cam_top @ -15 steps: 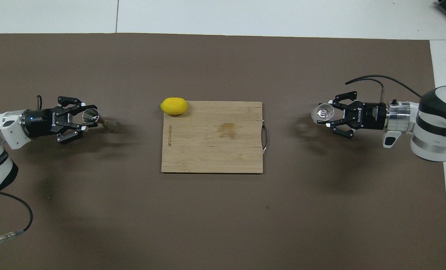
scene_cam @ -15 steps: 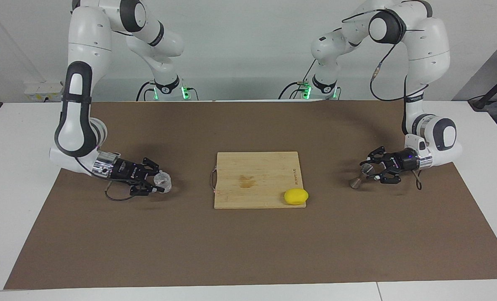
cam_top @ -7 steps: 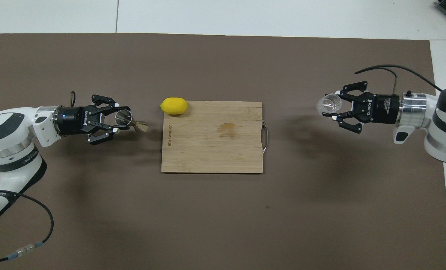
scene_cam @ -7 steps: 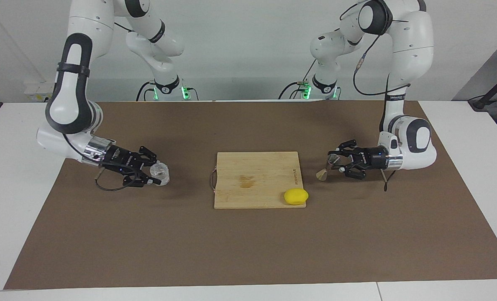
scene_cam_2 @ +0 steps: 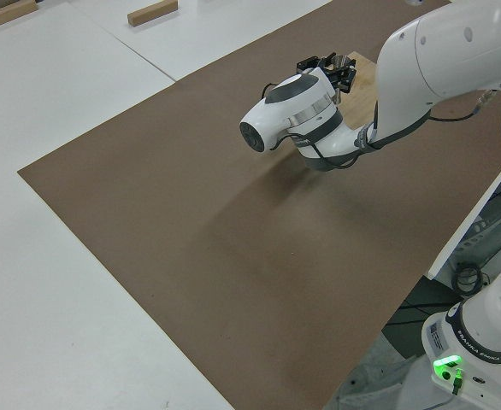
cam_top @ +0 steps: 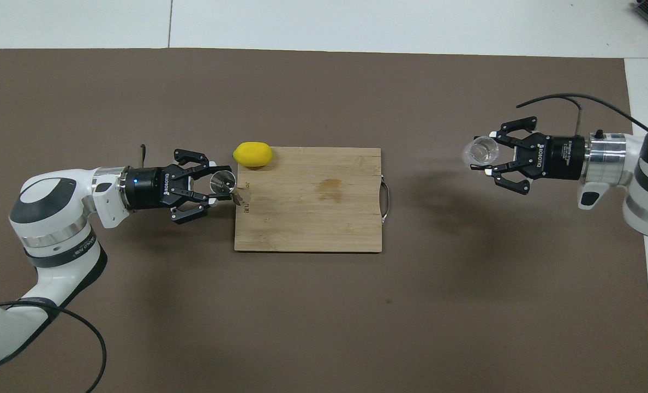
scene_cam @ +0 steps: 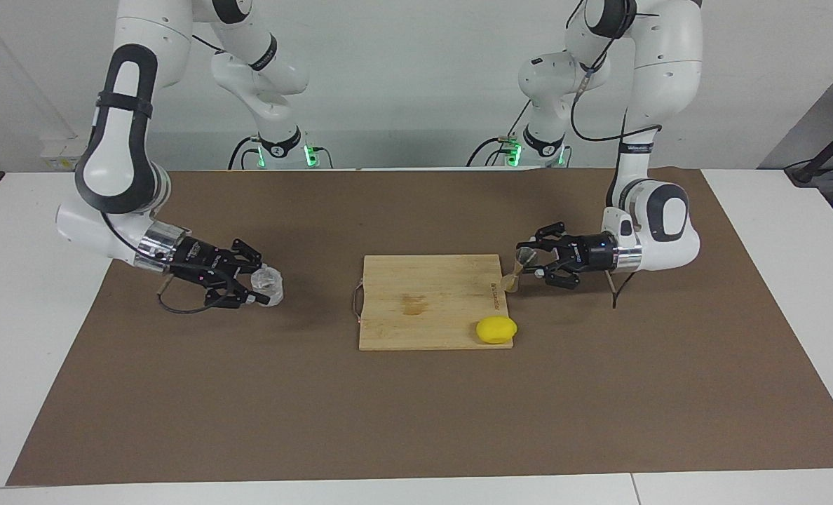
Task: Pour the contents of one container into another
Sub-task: 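Carry the steel cup onto the cutting board with the left gripper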
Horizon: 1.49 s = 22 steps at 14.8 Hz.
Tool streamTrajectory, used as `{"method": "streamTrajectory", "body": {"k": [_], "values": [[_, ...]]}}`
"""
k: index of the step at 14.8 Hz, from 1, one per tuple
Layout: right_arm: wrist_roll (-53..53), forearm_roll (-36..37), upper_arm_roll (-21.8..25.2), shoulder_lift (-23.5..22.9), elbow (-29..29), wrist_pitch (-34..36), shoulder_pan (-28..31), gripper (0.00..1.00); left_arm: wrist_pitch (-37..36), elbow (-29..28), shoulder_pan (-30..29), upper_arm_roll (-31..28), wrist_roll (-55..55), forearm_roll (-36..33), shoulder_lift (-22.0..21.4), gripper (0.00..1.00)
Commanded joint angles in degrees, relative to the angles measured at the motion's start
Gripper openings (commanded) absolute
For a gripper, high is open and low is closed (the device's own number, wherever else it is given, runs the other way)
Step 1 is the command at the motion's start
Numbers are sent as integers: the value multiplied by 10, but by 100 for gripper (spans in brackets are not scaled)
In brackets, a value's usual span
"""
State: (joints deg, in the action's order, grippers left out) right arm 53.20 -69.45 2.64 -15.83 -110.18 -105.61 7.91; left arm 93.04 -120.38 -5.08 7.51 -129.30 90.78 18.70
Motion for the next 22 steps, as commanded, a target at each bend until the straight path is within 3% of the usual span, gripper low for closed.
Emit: {"method": "streamTrajectory", "body": {"k": [1, 9, 11, 22], "values": [[16, 17, -1, 16, -11, -9, -1, 0, 49, -30, 55, -7, 4, 61, -22, 45], [34, 45, 0, 25, -10, -21, -20, 0, 166, -30, 191, -8, -34, 220, -16, 45], [40, 52, 1, 26, -9, -22, -32, 0, 191, -32, 198, -7, -80, 235, -13, 45], [85, 70, 0, 45, -11, -93, -110, 0, 168, -48, 167, -11, -199, 235, 5, 45]]}}
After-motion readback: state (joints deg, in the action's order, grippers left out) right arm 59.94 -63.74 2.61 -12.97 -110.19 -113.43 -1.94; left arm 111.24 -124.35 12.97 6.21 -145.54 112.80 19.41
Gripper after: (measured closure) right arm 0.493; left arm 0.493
